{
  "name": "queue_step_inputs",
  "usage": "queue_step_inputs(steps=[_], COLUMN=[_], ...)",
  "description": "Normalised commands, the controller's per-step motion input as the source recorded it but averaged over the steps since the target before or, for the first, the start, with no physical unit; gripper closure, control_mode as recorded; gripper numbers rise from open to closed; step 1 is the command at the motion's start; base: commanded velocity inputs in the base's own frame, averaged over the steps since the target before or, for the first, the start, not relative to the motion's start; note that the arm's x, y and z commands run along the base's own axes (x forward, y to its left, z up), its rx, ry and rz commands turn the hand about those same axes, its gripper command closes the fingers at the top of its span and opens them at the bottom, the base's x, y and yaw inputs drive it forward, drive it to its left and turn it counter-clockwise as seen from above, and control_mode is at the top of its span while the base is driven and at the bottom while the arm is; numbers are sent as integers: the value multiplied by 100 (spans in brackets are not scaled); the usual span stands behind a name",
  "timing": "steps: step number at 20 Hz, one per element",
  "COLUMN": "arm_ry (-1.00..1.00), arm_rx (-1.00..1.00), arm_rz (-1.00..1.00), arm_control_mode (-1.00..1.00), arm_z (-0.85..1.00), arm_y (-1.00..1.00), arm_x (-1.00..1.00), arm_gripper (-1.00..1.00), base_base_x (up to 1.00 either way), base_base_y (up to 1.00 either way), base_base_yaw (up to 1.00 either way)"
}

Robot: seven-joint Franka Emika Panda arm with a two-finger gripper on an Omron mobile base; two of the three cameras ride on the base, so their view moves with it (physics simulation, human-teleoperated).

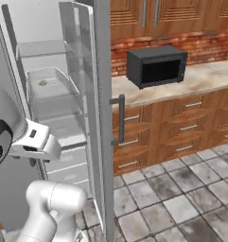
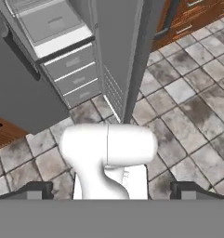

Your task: Place two dumplings into each of the tupperware containers and then place the containers in the fridge.

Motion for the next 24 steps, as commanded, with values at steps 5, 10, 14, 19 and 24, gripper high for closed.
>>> queue_step_inputs(steps=[5, 10, 14, 19, 24], arm_ry=[0, 0, 0, 0, 0], arm_rx=[0, 0, 0, 0, 0], arm_rz=[0, 0, 0, 0, 0], arm_control_mode=[100, 100, 100, 100, 100], arm_z=[0, 0, 0, 0, 0], arm_y=[0, 0, 0, 0, 0], arm_x=[0, 0, 0, 0, 0], arm_gripper=[-100, -100, -100, -100, -100], base_base_x=[-54, -23, 16, 77, 100], base_base_y=[1, 7, 4, -3, -14], base_base_yaw=[-96, -92, -77, -41, -21])
